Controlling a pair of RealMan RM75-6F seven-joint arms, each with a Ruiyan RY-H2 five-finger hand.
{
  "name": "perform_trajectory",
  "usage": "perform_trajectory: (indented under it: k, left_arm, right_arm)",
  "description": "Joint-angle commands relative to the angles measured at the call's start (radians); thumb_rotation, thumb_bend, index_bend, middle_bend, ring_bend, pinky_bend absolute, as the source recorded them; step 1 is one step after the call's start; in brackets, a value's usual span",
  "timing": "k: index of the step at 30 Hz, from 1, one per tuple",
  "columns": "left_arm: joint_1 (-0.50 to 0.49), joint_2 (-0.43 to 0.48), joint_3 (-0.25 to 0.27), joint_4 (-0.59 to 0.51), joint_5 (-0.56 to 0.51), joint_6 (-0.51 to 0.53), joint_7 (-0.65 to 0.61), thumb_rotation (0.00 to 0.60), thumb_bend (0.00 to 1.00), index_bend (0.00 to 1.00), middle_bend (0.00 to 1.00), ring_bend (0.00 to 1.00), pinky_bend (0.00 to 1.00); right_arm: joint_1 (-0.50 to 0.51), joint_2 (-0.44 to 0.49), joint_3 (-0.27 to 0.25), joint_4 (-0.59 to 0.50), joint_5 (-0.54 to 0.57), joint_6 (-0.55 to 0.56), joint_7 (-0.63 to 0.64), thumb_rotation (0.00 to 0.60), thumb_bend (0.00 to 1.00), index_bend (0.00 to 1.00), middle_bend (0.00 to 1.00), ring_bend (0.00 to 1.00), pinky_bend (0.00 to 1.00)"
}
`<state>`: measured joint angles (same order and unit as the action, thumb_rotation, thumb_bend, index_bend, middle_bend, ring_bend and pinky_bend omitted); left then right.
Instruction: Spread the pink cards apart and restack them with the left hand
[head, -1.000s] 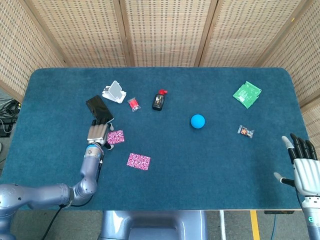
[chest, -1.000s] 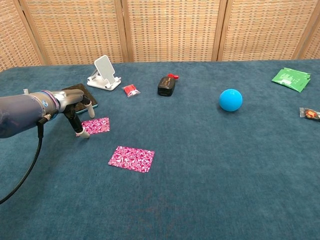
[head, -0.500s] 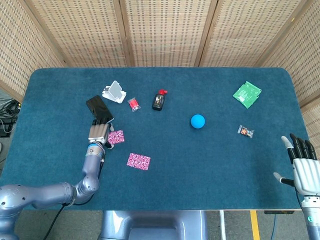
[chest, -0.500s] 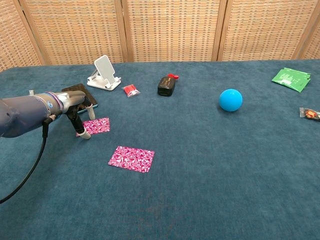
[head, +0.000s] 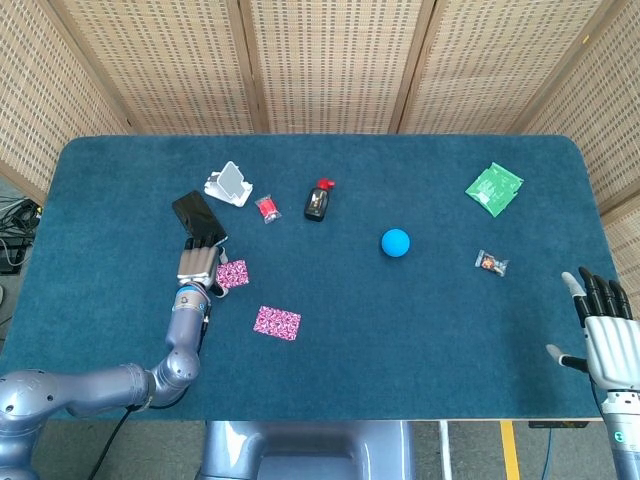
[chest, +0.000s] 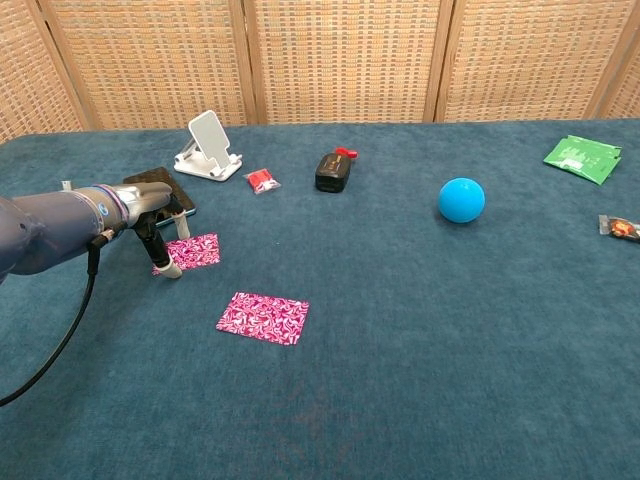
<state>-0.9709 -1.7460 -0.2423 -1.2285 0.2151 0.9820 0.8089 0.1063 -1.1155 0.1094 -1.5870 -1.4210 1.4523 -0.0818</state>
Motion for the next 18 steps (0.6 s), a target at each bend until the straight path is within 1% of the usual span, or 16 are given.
perform_trajectory:
  k: [1, 9, 13, 18]
  left_arm:
    - [0.003, 0.003, -0.002, -0.004, 0.011, 0.003, 0.001, 0.6, 0.23, 0.58, 0.0, 0.0, 0.0]
    - [0.009, 0.005, -0.007, -0.014, 0.027, 0.014, 0.007, 0.6, 0.24, 0.59, 0.0, 0.0, 0.0]
    - [0.011, 0.005, -0.009, -0.019, 0.028, 0.014, 0.012, 0.6, 0.28, 0.6, 0.0, 0.0, 0.0]
    - [0.013, 0.006, -0.012, -0.022, 0.03, 0.015, 0.014, 0.6, 0.28, 0.6, 0.0, 0.0, 0.0]
  right_arm:
    - [0.0, -0.001, 0.0, 0.0, 0.0, 0.0, -0.002, 0.6, 0.0, 0.0, 0.0, 0.0, 0.0]
    - [0.0, 0.0, -0.001, -0.001, -0.002, 0.0, 0.0, 0.6, 0.0, 0.0, 0.0, 0.0, 0.0]
    - [0.0, 0.001, -0.001, -0.002, -0.002, 0.0, 0.001, 0.6, 0.0, 0.0, 0.0, 0.0, 0.0]
    - [0.0, 0.001, -0.001, -0.002, -0.002, 0.0, 0.001, 0.6, 0.0, 0.0, 0.0, 0.0, 0.0]
